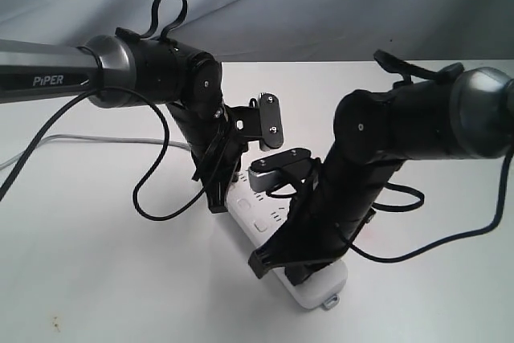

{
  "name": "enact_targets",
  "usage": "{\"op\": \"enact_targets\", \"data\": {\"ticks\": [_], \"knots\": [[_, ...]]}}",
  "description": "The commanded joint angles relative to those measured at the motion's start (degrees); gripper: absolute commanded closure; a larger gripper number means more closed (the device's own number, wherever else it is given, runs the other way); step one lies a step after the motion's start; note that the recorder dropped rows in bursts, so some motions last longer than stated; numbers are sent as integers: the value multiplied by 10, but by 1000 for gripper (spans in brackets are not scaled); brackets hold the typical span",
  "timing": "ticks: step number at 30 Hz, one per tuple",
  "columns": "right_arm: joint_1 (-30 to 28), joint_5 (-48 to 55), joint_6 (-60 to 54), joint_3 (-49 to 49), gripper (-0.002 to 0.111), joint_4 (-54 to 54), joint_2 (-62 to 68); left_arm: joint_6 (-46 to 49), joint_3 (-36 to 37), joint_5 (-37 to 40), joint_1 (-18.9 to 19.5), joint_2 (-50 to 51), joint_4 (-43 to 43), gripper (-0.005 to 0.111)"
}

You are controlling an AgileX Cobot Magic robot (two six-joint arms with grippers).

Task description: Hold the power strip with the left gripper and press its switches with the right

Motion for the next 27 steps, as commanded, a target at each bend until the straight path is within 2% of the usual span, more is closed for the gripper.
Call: {"op": "enact_targets", "data": {"ticks": [1, 4, 9, 27], "knots": [[4, 24, 3, -48, 108, -17, -7, -8, 9, 24, 2, 22, 18, 107], [4, -2, 7, -61, 108, -26, -36, -8, 9, 24, 2, 22, 20, 107], [4, -21, 65, -63, 108, -99, -56, -8, 9, 26, 2, 22, 20, 107], [4, -42, 68, -45, 108, -101, -19, -81, 9, 45, 2, 22, 20, 107]]}}
